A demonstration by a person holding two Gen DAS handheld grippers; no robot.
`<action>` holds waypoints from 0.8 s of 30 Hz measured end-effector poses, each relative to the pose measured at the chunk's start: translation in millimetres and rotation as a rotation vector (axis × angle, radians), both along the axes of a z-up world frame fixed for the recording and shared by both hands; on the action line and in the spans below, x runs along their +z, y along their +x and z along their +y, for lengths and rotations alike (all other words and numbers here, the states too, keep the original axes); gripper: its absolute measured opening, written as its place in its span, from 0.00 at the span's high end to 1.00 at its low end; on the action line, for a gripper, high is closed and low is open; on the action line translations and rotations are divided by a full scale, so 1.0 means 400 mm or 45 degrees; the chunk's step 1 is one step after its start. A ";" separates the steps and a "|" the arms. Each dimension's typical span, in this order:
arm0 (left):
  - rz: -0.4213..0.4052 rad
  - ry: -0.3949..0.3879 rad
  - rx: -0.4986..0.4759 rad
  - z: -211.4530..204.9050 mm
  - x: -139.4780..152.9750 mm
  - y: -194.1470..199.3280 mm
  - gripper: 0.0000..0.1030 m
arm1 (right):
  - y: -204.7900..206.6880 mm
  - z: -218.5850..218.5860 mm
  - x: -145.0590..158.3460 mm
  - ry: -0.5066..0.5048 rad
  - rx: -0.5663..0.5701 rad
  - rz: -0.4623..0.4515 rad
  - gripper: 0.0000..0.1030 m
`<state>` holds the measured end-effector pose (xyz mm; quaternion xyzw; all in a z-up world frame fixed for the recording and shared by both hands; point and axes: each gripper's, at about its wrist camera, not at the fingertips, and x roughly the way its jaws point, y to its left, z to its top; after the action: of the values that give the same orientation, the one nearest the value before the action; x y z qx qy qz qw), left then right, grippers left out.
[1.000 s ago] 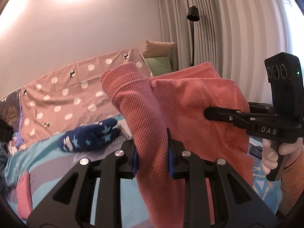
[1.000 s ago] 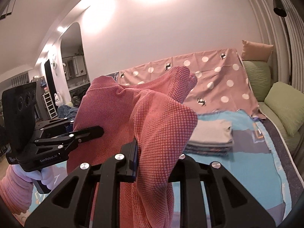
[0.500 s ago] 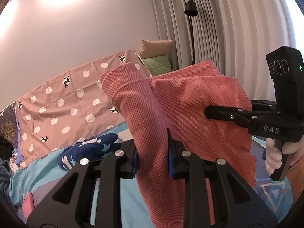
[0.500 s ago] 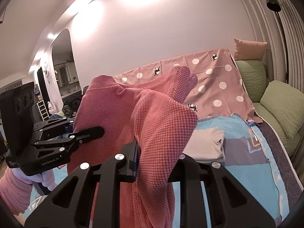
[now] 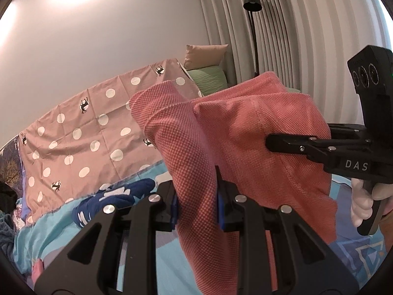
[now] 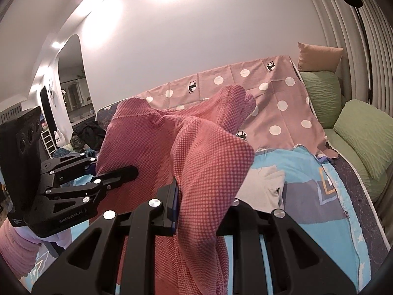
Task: Fold small clothes
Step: 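Lift the folded pink sweatshirt with both grippers and carry it toward the clothes stack, then lower the sweatshirt onto the folded clothes stack and open both grippers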
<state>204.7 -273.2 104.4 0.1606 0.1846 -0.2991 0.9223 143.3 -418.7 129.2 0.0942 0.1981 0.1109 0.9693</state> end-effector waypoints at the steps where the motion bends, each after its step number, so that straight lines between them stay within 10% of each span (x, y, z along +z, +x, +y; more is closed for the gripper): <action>1: -0.005 0.004 0.001 -0.003 0.003 0.011 0.77 | 0.010 -0.005 0.003 0.002 -0.003 0.000 0.81; 24: -0.097 0.131 0.058 -0.123 0.042 0.275 0.77 | 0.279 -0.062 0.066 -0.114 -0.098 0.057 0.81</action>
<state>314.5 -322.3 121.3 0.2148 0.1682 -0.2620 0.9257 254.9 -443.5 155.6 0.0607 0.2208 0.0624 0.9714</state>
